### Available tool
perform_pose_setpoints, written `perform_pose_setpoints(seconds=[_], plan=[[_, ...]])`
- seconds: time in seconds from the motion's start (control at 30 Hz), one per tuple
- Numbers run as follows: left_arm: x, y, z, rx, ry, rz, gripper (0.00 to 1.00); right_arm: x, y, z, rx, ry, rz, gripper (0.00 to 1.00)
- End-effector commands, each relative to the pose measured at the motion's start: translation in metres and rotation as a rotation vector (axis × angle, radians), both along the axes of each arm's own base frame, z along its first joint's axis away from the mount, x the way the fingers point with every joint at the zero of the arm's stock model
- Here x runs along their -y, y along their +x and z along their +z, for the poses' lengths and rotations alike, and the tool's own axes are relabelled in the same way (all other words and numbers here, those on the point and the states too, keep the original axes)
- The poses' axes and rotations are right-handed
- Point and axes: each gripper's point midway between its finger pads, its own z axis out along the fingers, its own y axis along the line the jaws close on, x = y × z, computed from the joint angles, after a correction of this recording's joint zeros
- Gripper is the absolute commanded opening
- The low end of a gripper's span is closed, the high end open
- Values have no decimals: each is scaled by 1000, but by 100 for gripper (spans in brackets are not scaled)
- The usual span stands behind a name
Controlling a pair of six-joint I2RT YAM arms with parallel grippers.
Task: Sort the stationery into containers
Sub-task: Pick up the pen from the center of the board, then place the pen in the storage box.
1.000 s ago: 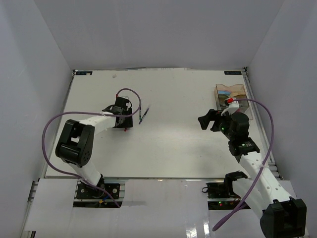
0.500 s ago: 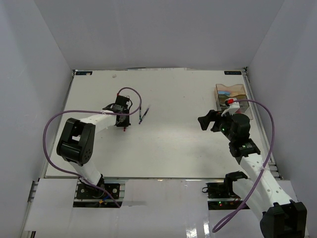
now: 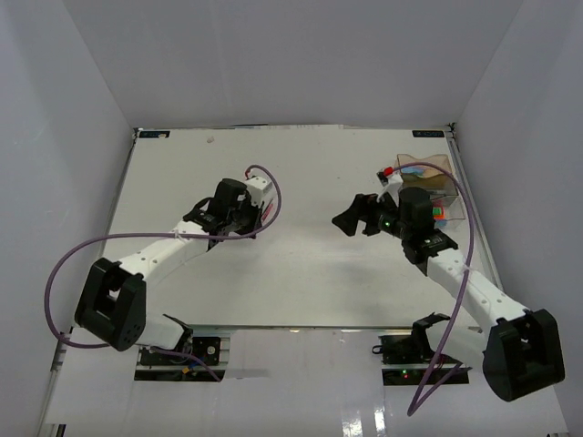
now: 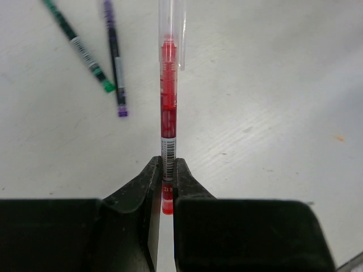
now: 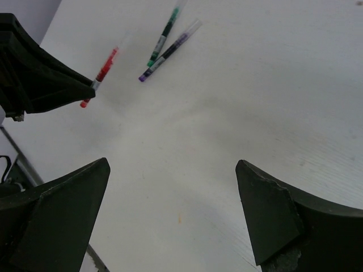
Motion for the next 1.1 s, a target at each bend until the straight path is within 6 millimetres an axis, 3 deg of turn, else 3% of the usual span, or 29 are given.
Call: perform_pose_setpoints(seconds=[0.0, 0.13, 0.17, 0.2, 0.23, 0.27, 0.5, 0.83, 1.07], plan=[[28, -19, 23, 100, -46, -242, 4, -43, -1, 34, 26, 79, 133, 99], [42, -35, 35, 146, -78, -365, 4, -86, 6, 41, -25, 104, 211, 100], [44, -39, 41, 165, -91, -401, 4, -95, 9, 33, -57, 103, 228, 95], [45, -41, 42, 174, -92, -411, 4, -99, 9, 42, -45, 118, 238, 95], [45, -42, 43, 181, -94, -420, 4, -107, 10, 34, -74, 115, 251, 94], [45, -44, 44, 190, -94, -428, 4, -114, 15, 43, -68, 133, 258, 93], [48, -49, 56, 249, -109, -483, 5, -149, 22, 41, -117, 140, 329, 88], [48, -50, 62, 292, -111, -494, 7, -169, 15, 37, -149, 135, 399, 61], [47, -49, 63, 300, -107, -485, 10, -168, 8, 28, -170, 132, 414, 31]])
